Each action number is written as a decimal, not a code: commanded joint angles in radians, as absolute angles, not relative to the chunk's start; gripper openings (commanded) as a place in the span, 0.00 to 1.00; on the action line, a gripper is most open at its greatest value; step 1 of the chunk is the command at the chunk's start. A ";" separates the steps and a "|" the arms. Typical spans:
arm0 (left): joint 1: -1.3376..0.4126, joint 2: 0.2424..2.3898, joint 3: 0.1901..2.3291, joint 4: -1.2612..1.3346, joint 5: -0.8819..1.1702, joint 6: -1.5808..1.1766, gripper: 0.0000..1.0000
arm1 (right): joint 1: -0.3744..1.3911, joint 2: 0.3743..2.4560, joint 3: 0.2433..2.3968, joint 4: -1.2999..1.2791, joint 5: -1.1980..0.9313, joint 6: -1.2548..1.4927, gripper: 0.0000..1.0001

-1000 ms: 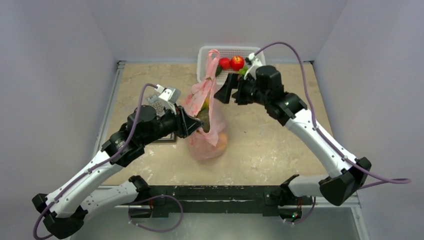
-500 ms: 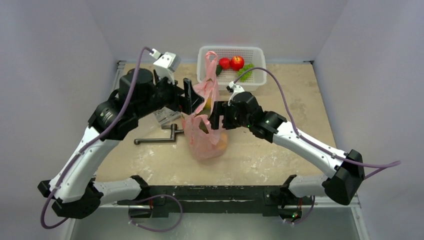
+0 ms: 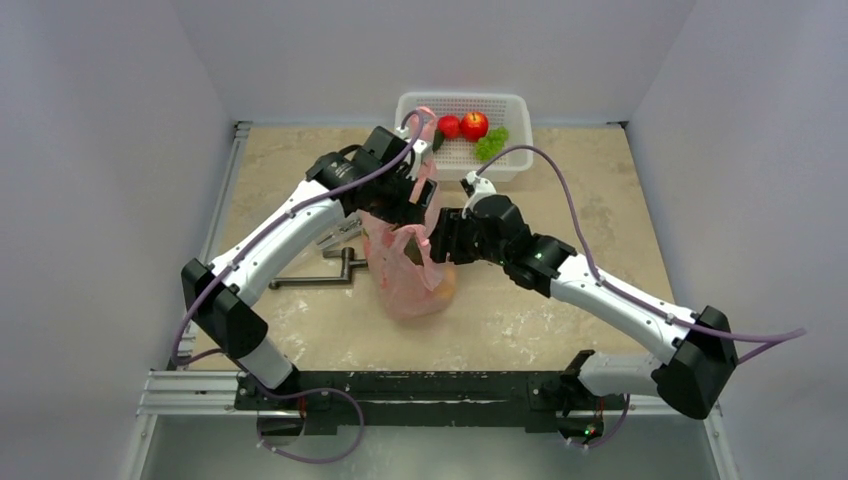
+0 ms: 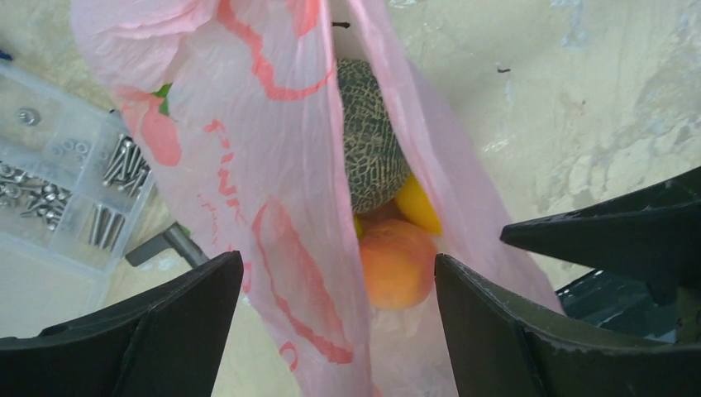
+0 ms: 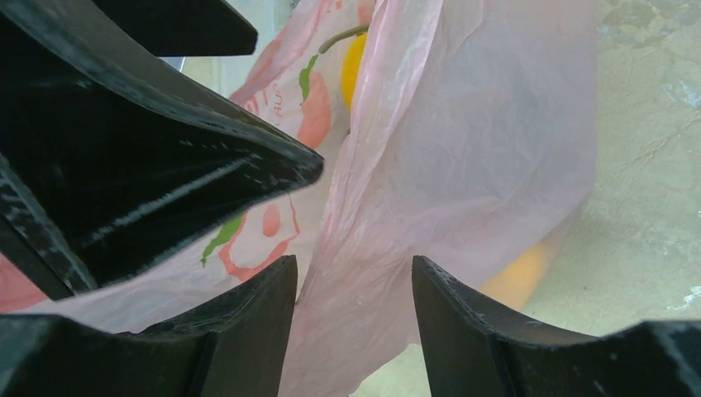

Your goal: Take the fake fruits out of the plastic bag

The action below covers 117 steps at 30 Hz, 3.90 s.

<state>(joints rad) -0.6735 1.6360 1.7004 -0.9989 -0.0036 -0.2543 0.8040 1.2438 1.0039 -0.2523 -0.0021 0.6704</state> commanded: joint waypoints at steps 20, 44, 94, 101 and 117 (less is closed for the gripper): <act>-0.410 1.003 0.827 0.185 0.384 -0.815 0.00 | 0.556 0.889 0.361 0.544 -0.372 1.063 0.00; -0.396 1.058 0.691 0.533 0.452 -1.051 0.00 | 0.527 0.944 1.069 -0.286 -0.357 0.275 0.99; -0.396 0.960 0.709 0.159 0.360 -0.796 0.00 | 1.224 0.760 0.967 -0.409 0.046 0.391 0.65; -0.396 0.956 0.730 0.083 0.389 -0.736 0.00 | 1.206 0.987 1.112 -0.341 0.330 0.347 0.48; -0.396 0.970 0.724 0.035 0.345 -0.760 0.00 | 0.946 1.475 1.137 -0.044 0.231 0.193 0.40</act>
